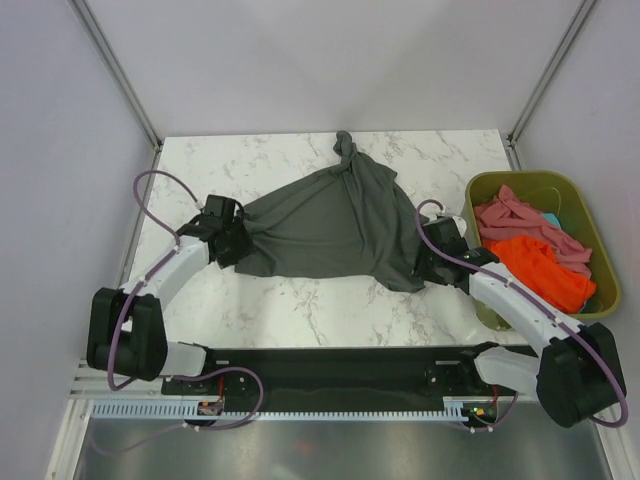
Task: Fold and stack the t-shirts
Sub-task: Flatten the tshirt out
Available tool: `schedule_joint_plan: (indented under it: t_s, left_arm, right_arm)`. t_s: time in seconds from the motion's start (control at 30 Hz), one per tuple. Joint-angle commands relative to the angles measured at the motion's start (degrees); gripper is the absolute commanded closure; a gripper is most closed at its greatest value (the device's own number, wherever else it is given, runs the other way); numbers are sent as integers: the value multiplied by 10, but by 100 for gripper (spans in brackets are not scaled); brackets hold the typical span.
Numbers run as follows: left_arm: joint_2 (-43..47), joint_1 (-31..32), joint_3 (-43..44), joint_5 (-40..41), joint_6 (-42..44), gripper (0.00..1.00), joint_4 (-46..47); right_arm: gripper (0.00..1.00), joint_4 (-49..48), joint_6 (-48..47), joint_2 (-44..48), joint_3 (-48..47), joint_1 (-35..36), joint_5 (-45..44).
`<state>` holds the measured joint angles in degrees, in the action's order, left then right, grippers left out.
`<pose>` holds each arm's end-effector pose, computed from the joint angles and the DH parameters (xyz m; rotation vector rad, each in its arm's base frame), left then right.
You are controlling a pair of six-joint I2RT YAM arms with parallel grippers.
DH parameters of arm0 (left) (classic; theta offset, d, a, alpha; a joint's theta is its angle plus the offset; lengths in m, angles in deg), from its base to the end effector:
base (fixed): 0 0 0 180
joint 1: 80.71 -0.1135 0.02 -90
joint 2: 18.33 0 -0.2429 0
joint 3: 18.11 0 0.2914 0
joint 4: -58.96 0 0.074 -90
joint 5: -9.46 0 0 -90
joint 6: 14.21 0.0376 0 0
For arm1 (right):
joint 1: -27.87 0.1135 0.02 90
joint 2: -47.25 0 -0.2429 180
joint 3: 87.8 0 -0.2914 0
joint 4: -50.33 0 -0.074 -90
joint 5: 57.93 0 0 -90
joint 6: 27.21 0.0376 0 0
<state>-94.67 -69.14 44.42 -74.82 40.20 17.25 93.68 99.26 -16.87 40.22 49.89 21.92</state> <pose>0.3032 -0.0582 0.1881 -0.5680 2.4804 -0.1993 0.2451 0.0920 0.1793 0.3868 2.4974 0.1876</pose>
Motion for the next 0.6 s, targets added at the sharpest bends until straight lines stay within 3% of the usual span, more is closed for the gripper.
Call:
schedule_joint_plan:
  t_s: [0.0, 0.2, 0.4, 0.57]
  left_arm:
    - [-39, 2, -41, -40, -42, 41, -7]
    - [-8, 3, -87, -5, -82, 41, 24]
    - [-29, 3, -97, -6, -92, 42, 47]
    - [-20, 2, -105, 18, -98, 42, 54]
  right_arm:
    - [51, -7, 25, -35, -17, 0, -14]
    - [53, -3, 105, -19, 22, 1, -6]
    - [59, -11, 135, 13, 80, 1, 13]
    - [57, 2, 141, 58, 103, 1, 8]
